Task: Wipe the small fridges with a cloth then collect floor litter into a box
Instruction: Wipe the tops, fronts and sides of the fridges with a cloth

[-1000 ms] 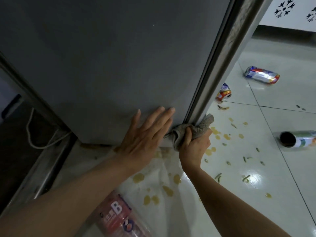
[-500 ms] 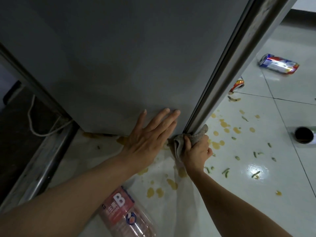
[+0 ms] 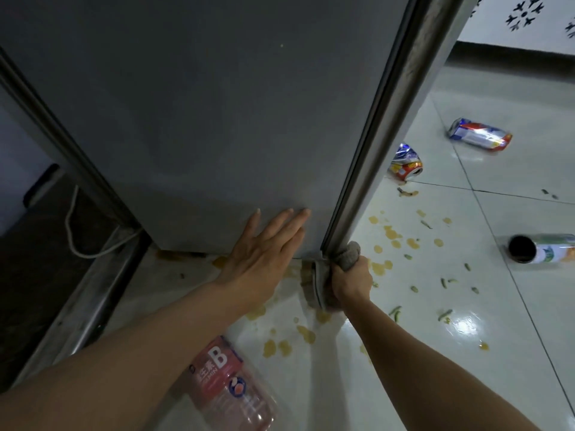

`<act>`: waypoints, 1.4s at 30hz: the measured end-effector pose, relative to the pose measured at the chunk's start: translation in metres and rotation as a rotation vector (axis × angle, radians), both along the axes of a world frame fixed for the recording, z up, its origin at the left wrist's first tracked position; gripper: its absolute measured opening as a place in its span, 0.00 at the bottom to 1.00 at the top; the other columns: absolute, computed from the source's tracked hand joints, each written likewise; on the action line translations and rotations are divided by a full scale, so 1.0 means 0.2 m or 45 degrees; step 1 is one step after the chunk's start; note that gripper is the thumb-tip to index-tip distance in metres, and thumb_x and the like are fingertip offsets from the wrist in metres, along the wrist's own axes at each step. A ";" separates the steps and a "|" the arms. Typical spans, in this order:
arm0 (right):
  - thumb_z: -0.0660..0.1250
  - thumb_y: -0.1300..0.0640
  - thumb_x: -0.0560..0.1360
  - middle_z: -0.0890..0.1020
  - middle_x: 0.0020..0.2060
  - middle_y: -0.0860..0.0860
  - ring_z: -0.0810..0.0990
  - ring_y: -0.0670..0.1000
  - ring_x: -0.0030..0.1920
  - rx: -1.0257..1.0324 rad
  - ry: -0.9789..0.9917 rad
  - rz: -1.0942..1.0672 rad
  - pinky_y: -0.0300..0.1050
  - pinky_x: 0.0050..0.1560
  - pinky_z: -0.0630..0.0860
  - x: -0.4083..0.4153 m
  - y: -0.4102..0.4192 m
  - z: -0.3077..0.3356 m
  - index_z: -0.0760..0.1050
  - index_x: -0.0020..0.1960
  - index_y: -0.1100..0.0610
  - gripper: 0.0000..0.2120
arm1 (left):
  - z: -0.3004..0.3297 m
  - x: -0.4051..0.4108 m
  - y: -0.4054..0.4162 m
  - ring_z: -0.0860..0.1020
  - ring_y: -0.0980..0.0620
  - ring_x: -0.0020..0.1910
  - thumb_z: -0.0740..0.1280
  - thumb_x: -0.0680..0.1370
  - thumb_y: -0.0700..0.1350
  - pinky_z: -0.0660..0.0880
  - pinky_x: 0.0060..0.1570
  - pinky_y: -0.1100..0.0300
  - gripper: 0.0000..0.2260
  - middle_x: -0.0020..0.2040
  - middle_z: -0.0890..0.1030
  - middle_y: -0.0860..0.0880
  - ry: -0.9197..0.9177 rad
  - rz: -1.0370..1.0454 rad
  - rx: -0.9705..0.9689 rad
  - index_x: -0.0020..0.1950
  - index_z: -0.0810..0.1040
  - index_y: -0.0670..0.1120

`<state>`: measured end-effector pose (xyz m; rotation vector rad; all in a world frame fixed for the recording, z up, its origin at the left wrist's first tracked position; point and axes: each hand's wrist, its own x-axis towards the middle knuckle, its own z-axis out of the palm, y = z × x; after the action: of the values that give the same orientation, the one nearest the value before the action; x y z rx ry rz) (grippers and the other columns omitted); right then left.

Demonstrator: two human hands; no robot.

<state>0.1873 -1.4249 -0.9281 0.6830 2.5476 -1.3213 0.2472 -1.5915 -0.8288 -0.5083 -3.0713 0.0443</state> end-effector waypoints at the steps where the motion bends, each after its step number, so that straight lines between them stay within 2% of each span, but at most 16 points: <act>1: 0.65 0.56 0.74 0.75 0.47 0.57 0.71 0.55 0.42 -0.004 -0.014 0.016 0.46 0.44 0.68 0.01 0.02 0.02 0.66 0.60 0.61 0.18 | 0.01 0.00 0.00 0.41 0.52 0.76 0.57 0.71 0.32 0.41 0.72 0.44 0.34 0.77 0.37 0.51 -0.013 0.010 0.013 0.76 0.50 0.45; 6: 0.66 0.55 0.73 0.77 0.42 0.54 0.75 0.54 0.43 -0.076 -0.023 0.138 0.45 0.43 0.70 0.04 0.11 0.15 0.70 0.54 0.60 0.12 | 0.07 0.04 0.00 0.48 0.53 0.76 0.61 0.71 0.33 0.47 0.72 0.47 0.35 0.78 0.46 0.51 -0.088 0.032 0.079 0.75 0.53 0.47; 9: 0.66 0.57 0.73 0.80 0.44 0.56 0.79 0.56 0.46 -0.075 -0.084 0.259 0.49 0.49 0.76 0.04 0.17 0.26 0.74 0.51 0.59 0.08 | 0.12 0.05 0.03 0.48 0.54 0.75 0.61 0.71 0.32 0.48 0.72 0.49 0.35 0.77 0.49 0.52 -0.152 0.063 0.164 0.76 0.52 0.48; 14: 0.68 0.59 0.72 0.80 0.45 0.56 0.79 0.57 0.47 -0.023 -0.132 0.348 0.48 0.52 0.76 0.08 0.27 0.56 0.77 0.53 0.61 0.10 | 0.29 0.09 0.10 0.53 0.54 0.74 0.60 0.72 0.34 0.50 0.72 0.52 0.35 0.76 0.54 0.52 -0.244 0.168 0.309 0.76 0.51 0.49; 16: 0.69 0.59 0.71 0.80 0.45 0.55 0.79 0.56 0.48 -0.042 -0.155 0.340 0.48 0.52 0.76 0.13 0.30 0.72 0.76 0.56 0.61 0.15 | 0.39 0.13 0.12 0.54 0.53 0.74 0.60 0.72 0.36 0.52 0.72 0.53 0.35 0.76 0.54 0.52 -0.318 0.206 0.311 0.76 0.50 0.49; 19: 0.72 0.59 0.68 0.81 0.52 0.54 0.79 0.56 0.51 -0.082 -0.179 0.289 0.48 0.53 0.76 0.22 0.36 0.98 0.70 0.63 0.54 0.25 | 0.62 0.19 0.16 0.57 0.52 0.73 0.62 0.73 0.39 0.55 0.70 0.53 0.34 0.76 0.56 0.51 -0.377 0.196 0.288 0.76 0.50 0.48; 24: 0.72 0.62 0.68 0.83 0.48 0.52 0.81 0.53 0.46 -0.245 -0.177 0.187 0.46 0.49 0.77 0.37 0.46 1.47 0.75 0.56 0.51 0.19 | 1.12 0.26 0.25 0.57 0.52 0.73 0.63 0.74 0.40 0.56 0.70 0.54 0.33 0.76 0.57 0.51 -0.474 0.234 0.336 0.76 0.51 0.48; 30: 0.71 0.65 0.68 0.83 0.46 0.50 0.81 0.51 0.46 -0.379 -0.157 0.141 0.45 0.49 0.78 0.47 0.58 2.09 0.78 0.52 0.49 0.17 | 1.74 0.29 0.43 0.61 0.51 0.71 0.63 0.75 0.41 0.61 0.68 0.54 0.29 0.73 0.62 0.51 -0.548 0.195 0.346 0.73 0.55 0.48; 33: 0.70 0.66 0.69 0.83 0.46 0.49 0.81 0.51 0.48 -0.400 -0.136 0.127 0.46 0.51 0.78 0.49 0.67 2.37 0.78 0.53 0.50 0.17 | 2.02 0.27 0.53 0.61 0.51 0.71 0.62 0.76 0.41 0.60 0.68 0.56 0.28 0.73 0.62 0.51 -0.592 0.174 0.378 0.73 0.55 0.49; 37: 0.69 0.66 0.69 0.82 0.43 0.42 0.80 0.43 0.43 -0.448 -0.085 0.100 0.35 0.39 0.74 0.46 0.82 2.71 0.78 0.49 0.45 0.17 | 2.36 0.18 0.69 0.58 0.52 0.74 0.62 0.76 0.43 0.57 0.72 0.54 0.31 0.76 0.59 0.50 -0.618 0.171 0.391 0.76 0.51 0.48; 42: 0.68 0.66 0.70 0.82 0.40 0.43 0.80 0.44 0.41 -0.480 -0.060 0.108 0.35 0.38 0.73 0.36 1.05 3.01 0.79 0.50 0.47 0.16 | 2.66 0.05 0.91 0.63 0.48 0.71 0.63 0.76 0.44 0.62 0.69 0.53 0.30 0.74 0.63 0.48 -0.595 0.257 0.421 0.75 0.55 0.47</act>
<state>0.2602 -1.2154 -0.3255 0.5163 2.1735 -1.6683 0.2565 -1.4101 -0.2960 -0.2109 -3.4521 -0.6571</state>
